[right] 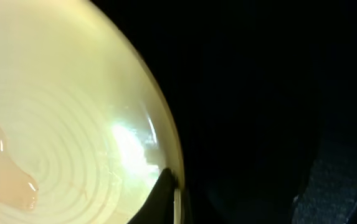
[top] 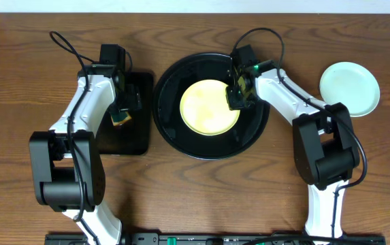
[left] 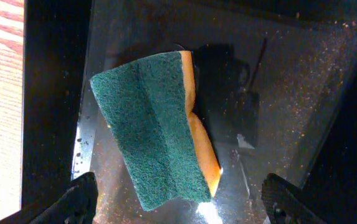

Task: Clean dirty plates on tray and stack at the side
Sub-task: 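Place the sponge into the black tray with the left gripper, then lift and tilt the yellow plate with the right gripper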

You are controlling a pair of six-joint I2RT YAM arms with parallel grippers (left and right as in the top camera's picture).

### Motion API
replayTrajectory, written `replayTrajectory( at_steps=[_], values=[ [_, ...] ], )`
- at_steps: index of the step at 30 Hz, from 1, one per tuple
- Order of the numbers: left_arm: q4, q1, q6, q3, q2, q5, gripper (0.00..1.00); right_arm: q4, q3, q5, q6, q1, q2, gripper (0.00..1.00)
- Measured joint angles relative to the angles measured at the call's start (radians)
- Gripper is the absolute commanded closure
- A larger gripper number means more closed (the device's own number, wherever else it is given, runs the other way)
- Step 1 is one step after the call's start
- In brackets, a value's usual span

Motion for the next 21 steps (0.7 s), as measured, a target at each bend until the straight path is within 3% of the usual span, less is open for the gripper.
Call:
replayTrajectory(
  at_steps=[10,21],
  values=[
    [-0.001,0.000,0.000,0.000,0.000,-0.003,0.16,-0.103,0.095,0.061,-0.014,0.018,-0.013,0.99],
    [0.000,0.000,0.000,0.000,0.000,-0.008,0.15,-0.166,0.172,0.653,-0.061,0.247,-0.314,0.99]
  ],
)
